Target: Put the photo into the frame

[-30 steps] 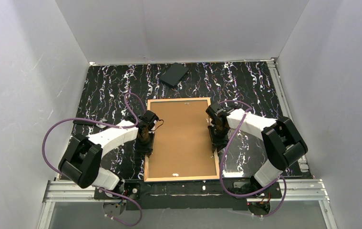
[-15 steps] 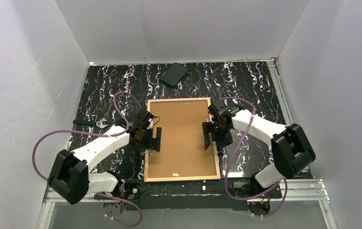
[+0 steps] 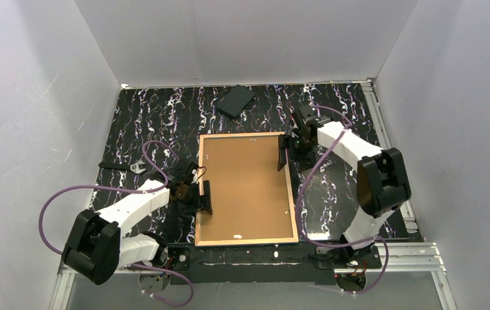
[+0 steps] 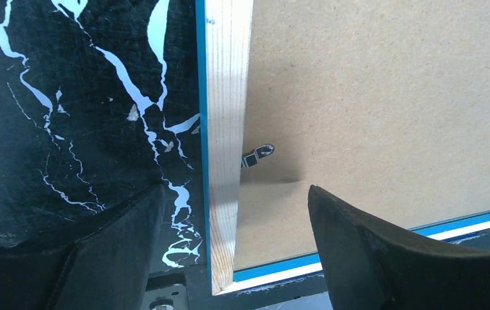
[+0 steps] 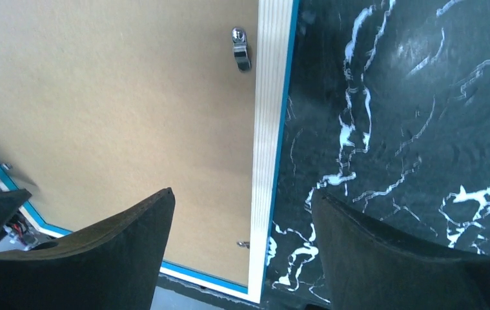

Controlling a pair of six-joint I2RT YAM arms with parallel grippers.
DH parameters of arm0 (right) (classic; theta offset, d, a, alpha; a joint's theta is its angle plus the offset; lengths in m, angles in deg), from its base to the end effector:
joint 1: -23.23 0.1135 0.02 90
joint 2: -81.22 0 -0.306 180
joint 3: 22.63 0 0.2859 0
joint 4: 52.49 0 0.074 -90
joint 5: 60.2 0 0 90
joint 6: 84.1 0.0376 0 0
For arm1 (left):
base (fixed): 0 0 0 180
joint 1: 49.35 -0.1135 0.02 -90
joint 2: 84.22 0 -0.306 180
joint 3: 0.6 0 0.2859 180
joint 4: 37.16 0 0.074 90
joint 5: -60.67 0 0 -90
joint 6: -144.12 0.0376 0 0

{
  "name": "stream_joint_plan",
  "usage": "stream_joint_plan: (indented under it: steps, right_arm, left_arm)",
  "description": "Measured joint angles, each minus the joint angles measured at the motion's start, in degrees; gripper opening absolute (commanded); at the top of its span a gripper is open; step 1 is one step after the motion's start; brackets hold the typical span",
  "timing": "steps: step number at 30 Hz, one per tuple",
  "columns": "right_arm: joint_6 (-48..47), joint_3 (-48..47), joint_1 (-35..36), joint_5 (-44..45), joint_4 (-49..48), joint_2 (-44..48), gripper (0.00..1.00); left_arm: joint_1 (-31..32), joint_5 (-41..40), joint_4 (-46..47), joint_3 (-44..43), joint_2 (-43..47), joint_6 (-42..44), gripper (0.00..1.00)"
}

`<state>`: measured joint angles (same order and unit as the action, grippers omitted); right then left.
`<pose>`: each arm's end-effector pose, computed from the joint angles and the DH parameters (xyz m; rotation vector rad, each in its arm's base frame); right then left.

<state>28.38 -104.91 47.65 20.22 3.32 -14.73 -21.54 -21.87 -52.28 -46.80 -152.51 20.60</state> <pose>0.3329 0.1580 0.2463 -0.0914 2.8477 0.4242 0.2280 -0.1258 0.2230 -0.0405 2.3141 -0.7153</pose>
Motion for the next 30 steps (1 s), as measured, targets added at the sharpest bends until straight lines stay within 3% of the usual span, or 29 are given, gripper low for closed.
stream_joint_plan:
  steps: [8, 24, 26, 30]
  right_arm:
    - [-1.9, -18.4, -0.4, 3.7, 3.6, -20.5, 0.65]
    - [-3.0, -19.2, -0.3, 5.9, 3.0, -22.9, 0.58]
    - [-3.0, -18.6, -0.3, 5.7, 2.4, -22.5, 0.47]
    - [-3.1, -18.2, 0.0, 5.0, 1.6, -22.2, 0.07]
  left_arm:
    - [-1.1, 1.6, 1.0, 0.4, 0.0, -0.2, 0.79]
    - [-2.2, 2.7, 1.2, -1.2, -2.0, 0.1, 0.79]
    - [-2.3, 2.9, 1.2, -1.4, -2.3, 0.1, 0.79]
    - [-2.5, 3.3, 1.5, -1.7, -2.8, 0.1, 0.79]
